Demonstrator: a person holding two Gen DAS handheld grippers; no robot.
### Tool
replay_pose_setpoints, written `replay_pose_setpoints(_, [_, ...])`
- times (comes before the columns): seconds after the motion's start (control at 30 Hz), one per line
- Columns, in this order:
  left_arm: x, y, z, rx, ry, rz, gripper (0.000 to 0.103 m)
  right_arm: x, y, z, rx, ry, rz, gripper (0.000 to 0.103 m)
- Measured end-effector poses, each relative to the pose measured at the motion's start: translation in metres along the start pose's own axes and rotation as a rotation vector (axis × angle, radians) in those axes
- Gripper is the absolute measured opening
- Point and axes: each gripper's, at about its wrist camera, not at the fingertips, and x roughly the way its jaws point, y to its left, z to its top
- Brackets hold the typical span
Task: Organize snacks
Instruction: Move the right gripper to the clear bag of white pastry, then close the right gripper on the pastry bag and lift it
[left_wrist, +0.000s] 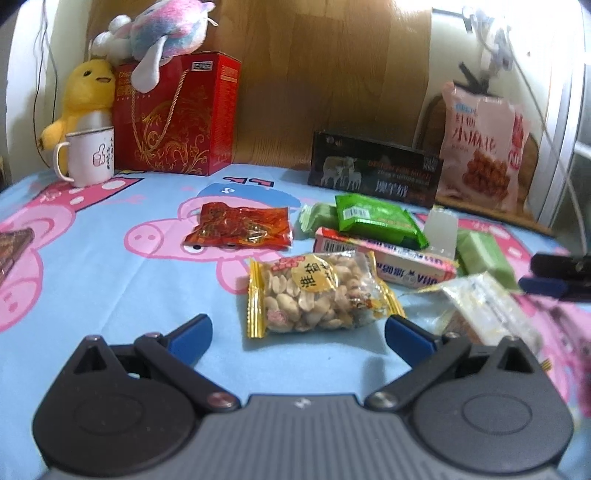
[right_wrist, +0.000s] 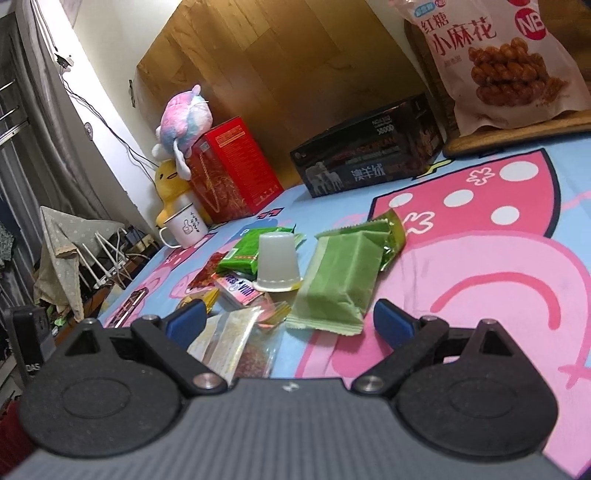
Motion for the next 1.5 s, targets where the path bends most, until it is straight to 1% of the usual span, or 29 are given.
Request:
replay_pose_setpoints(0.07, [-0.002,0.002,-0.001,-0.009,-0.008,-0.016,0.103,0.001,0.000,0.000,-0.006,-0.019,-0.006,0.099])
replay_pose_setpoints(0.2, [-0.001,0.001,0.000,0.000,-0.003,-0.021,0.103,0.002,0.007,-0.003,-0.049,-0.019,-0.079,0.099])
replay_pose_setpoints(0.27, [-0.001,0.000,0.001,0.007,0.003,-0.019,0.103,0.000,0.020,-0.008,-0.122,-0.012,-0.121,0.099])
replay_pose_setpoints(0.33, [-0.001,0.000,0.001,0.018,0.011,-0.017,0.103,-0.001,0.032,-0.013,-0.182,-0.012,-0.126,0.102])
replay_pose_setpoints(0.37, [0.000,0.000,0.002,0.020,0.016,-0.018,0.103,0.000,0.037,-0.017,-0.195,0.002,-0.113,0.102])
replay_pose_setpoints(0.43, [-0.001,0.001,0.002,0.014,0.023,-0.024,0.103,0.004,0.048,-0.024,-0.220,0.064,-0.075,0.102])
replay_pose_setpoints(0.5, [-0.002,0.003,0.003,0.002,0.031,-0.031,0.103,0.011,0.063,-0.031,-0.277,0.130,-0.063,0.102])
replay_pose_setpoints(0.53, [-0.002,0.005,0.004,-0.004,0.037,-0.034,0.103,0.016,0.070,-0.034,-0.301,0.149,-0.059,0.102])
replay_pose_setpoints(0.57, [-0.003,0.006,0.005,-0.009,0.044,-0.037,0.103,0.022,0.075,-0.035,-0.323,0.172,-0.066,0.102])
replay_pose_setpoints(0.63, [-0.005,0.008,0.007,-0.022,0.061,-0.041,0.103,0.031,0.085,-0.039,-0.382,0.184,-0.106,0.102])
replay_pose_setpoints(0.67, [-0.005,0.010,0.008,-0.031,0.072,-0.044,0.103,0.035,0.089,-0.040,-0.419,0.188,-0.126,0.100])
replay_pose_setpoints(0.73, [-0.007,0.013,0.010,-0.053,0.086,-0.051,0.103,0.039,0.094,-0.040,-0.484,0.192,-0.156,0.087])
replay_pose_setpoints(0.83, [-0.006,0.012,0.010,-0.052,0.095,-0.043,0.103,0.033,0.091,-0.035,-0.523,0.207,-0.146,0.083])
replay_pose_setpoints(0.9, [-0.002,0.008,0.014,-0.043,0.110,-0.035,0.103,0.025,0.087,-0.038,-0.563,0.186,-0.163,0.082])
replay_pose_setpoints(0.93, [0.000,0.006,0.017,-0.044,0.117,-0.043,0.103,0.021,0.085,-0.037,-0.585,0.189,-0.171,0.082])
replay_pose_setpoints(1.0, [0.005,0.002,0.023,-0.056,0.126,-0.055,0.103,0.011,0.081,-0.039,-0.656,0.184,-0.160,0.083])
replay_pose_setpoints(1.03, [0.007,-0.001,0.025,-0.061,0.128,-0.059,0.103,0.008,0.081,-0.039,-0.699,0.183,-0.166,0.085])
replay_pose_setpoints(1.07, [0.008,-0.004,0.028,-0.066,0.129,-0.071,0.103,0.005,0.081,-0.040,-0.744,0.168,-0.195,0.088])
replay_pose_setpoints(1.1, [0.009,-0.007,0.030,-0.067,0.130,-0.080,0.103,0.002,0.080,-0.041,-0.786,0.143,-0.262,0.096])
replay_pose_setpoints(1.13, [0.010,-0.011,0.032,-0.062,0.131,-0.083,0.103,-0.001,0.079,-0.040,-0.799,0.130,-0.309,0.097])
replay_pose_setpoints(1.17, [0.010,-0.015,0.035,-0.048,0.132,-0.098,0.103,-0.006,0.076,-0.037,-0.790,0.123,-0.346,0.097])
replay_pose_setpoints(1.23, [0.008,-0.025,0.040,-0.009,0.126,-0.137,0.103,-0.015,0.071,-0.033,-0.743,0.116,-0.373,0.097])
replay_pose_setpoints(1.33, [-0.005,-0.040,0.048,0.053,0.066,-0.171,0.103,-0.029,0.061,-0.034,-0.671,0.102,-0.411,0.097])
replay_pose_setpoints(1.37, [-0.009,-0.045,0.050,0.067,0.043,-0.189,0.103,-0.032,0.059,-0.035,-0.649,0.097,-0.418,0.097])
replay_pose_setpoints(1.4, [-0.011,-0.051,0.052,0.075,0.036,-0.213,0.103,-0.035,0.056,-0.035,-0.621,0.091,-0.421,0.097])
replay_pose_setpoints(1.5, [-0.003,-0.078,0.057,0.135,0.074,-0.323,0.102,-0.042,0.048,-0.037,-0.510,0.088,-0.405,0.096])
